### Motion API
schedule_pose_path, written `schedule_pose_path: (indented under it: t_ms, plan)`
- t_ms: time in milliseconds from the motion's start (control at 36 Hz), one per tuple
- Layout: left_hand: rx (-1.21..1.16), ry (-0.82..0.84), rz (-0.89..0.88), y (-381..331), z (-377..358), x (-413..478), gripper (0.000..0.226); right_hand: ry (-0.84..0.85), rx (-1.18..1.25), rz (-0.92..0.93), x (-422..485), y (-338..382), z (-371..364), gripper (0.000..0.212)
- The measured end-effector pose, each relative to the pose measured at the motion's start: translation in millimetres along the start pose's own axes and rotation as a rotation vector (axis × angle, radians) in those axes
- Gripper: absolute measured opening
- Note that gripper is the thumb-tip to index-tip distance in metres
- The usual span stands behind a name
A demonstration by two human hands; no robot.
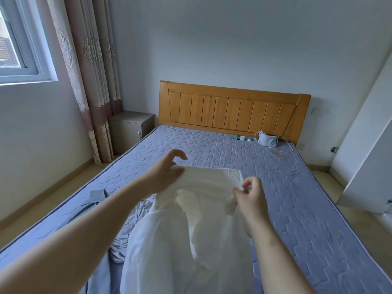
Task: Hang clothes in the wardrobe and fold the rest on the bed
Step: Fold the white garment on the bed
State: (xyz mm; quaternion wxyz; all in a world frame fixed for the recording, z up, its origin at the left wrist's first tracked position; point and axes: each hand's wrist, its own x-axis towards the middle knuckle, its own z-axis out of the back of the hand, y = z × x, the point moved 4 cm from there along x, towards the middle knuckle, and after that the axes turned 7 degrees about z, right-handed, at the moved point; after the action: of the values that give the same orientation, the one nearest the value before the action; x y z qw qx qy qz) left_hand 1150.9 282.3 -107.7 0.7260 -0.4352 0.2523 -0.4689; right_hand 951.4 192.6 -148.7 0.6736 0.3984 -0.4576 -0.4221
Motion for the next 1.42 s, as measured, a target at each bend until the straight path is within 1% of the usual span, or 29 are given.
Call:
schedule_pose_path:
  t_ms: [83, 139, 194, 222, 250, 278, 333, 389, 444, 472, 500, 556, 611, 695, 750, 778, 806, 861, 889, 917, 972, 1028, 1083, 1139, 1195, 1250, 1333, 1361, 1417]
  plan:
    - [0.118, -0.012, -0.017, 0.7, -1.8, -0.6, 0.031, 0.192, -0.020, 0.065, -2.9, 6.5, -10.2, 0.023]
    - [0.112, 0.020, 0.018, 3.4, -5.2, -1.1, 0.039, 0.356, -0.009, 0.050, -8.8, 11.4, -18.9, 0.017]
    - [0.082, 0.048, 0.057, 6.2, -8.3, -2.1, 0.042, 0.489, -0.087, -0.002, -12.6, 6.5, -25.9, 0.044]
    - [0.089, 0.058, 0.068, 6.3, -9.5, -3.1, 0.041, 0.543, -0.161, -0.019, -14.4, 3.8, -28.3, 0.052]
    - [0.113, 0.066, 0.073, 6.2, -10.4, -4.0, 0.040, 0.583, -0.237, -0.021, -16.0, 1.4, -30.1, 0.052]
    - [0.149, 0.077, 0.070, 6.0, -11.0, -4.8, 0.037, 0.600, -0.295, -0.012, -16.6, -0.5, -30.7, 0.042]
    - [0.242, 0.112, 0.059, 5.1, -12.2, -7.0, 0.023, 0.554, -0.368, 0.036, -15.4, 0.2, -28.7, 0.012]
    - [0.372, 0.178, 0.052, 5.1, -13.8, -12.1, 0.002, 0.487, -0.426, 0.096, -12.0, 1.5, -26.7, 0.019]
    - [0.611, 0.239, 0.001, 10.4, -17.9, -14.8, 0.028, 0.429, -0.523, 0.155, -8.2, 5.8, -25.9, 0.019]
    - [0.693, 0.252, -0.011, 14.3, -20.7, -15.2, 0.037, 0.408, -0.595, 0.173, -7.1, 8.8, -25.1, 0.017]
    - [0.750, 0.247, -0.028, 15.5, -22.7, -16.9, 0.041, 0.381, -0.656, 0.195, -6.2, 11.8, -23.6, 0.015]
    - [0.829, 0.170, -0.042, 19.9, -23.9, -16.0, 0.036, 0.344, -0.727, 0.255, -5.3, 17.7, -23.0, 0.017]
    - [0.861, 0.075, -0.069, 21.3, -24.5, -14.2, 0.026, 0.334, -0.785, 0.311, -5.1, 22.1, -25.0, 0.025]
    - [0.819, -0.021, -0.087, 18.6, -26.6, -12.7, 0.023, 0.415, -0.877, 0.332, -7.8, 21.9, -33.2, 0.037]
    - [0.767, -0.068, -0.086, 15.0, -28.4, -12.2, 0.022, 0.473, -0.929, 0.300, -10.5, 19.7, -38.6, 0.033]
    - [0.753, -0.079, -0.095, 12.2, -30.0, -12.1, 0.021, 0.487, -0.940, 0.292, -11.8, 19.0, -40.3, 0.027]
    - [0.747, -0.084, -0.110, 9.6, -32.5, -11.7, 0.021, 0.498, -0.922, 0.287, -13.0, 18.0, -42.6, 0.022]
    - [0.735, -0.090, -0.147, 4.0, -37.9, -12.0, 0.023, 0.550, -0.892, 0.257, -16.0, 14.9, -47.4, 0.034]
    - [0.728, -0.099, -0.162, 1.8, -39.8, -12.4, 0.023, 0.565, -0.853, 0.239, -17.1, 14.7, -49.1, 0.035]
    - [0.716, -0.112, -0.173, 0.7, -41.2, -12.1, 0.024, 0.555, -0.792, 0.229, -17.5, 15.2, -49.6, 0.028]
    - [0.688, -0.151, -0.181, 0.3, -41.5, -11.5, 0.023, 0.476, -0.668, 0.169, -14.5, 15.0, -45.5, 0.008]
    - [0.673, -0.174, -0.160, 4.8, -40.2, -9.2, 0.030, 0.357, -0.562, 0.131, -8.3, 12.7, -38.5, 0.020]
    - [0.705, -0.149, -0.078, 15.1, -39.3, -5.1, 0.044, 0.247, -0.467, 0.138, -0.9, 12.9, -31.8, 0.019]
    - [0.769, -0.117, 0.009, 26.8, -40.4, -0.7, 0.048, 0.181, -0.398, 0.141, 3.8, 17.1, -28.3, 0.021]
    - [0.814, -0.102, 0.067, 36.3, -42.7, 3.4, 0.037, 0.134, -0.332, 0.112, 6.1, 20.1, -25.9, 0.026]
    - [0.802, -0.050, 0.123, 46.3, -45.7, 6.9, 0.025, 0.088, -0.281, 0.076, 6.3, 23.3, -22.0, 0.025]
    - [0.714, 0.080, 0.180, 65.2, -50.8, 11.3, 0.019, -0.012, -0.208, 0.057, 10.5, 26.3, -8.9, 0.019]
    - [0.665, 0.101, 0.194, 70.6, -51.0, 12.5, 0.017, -0.041, -0.194, 0.066, 12.0, 27.9, -3.7, 0.017]
    - [0.581, 0.088, 0.221, 76.5, -48.6, 14.6, 0.015, -0.074, -0.193, 0.082, 15.3, 28.5, 5.3, 0.017]
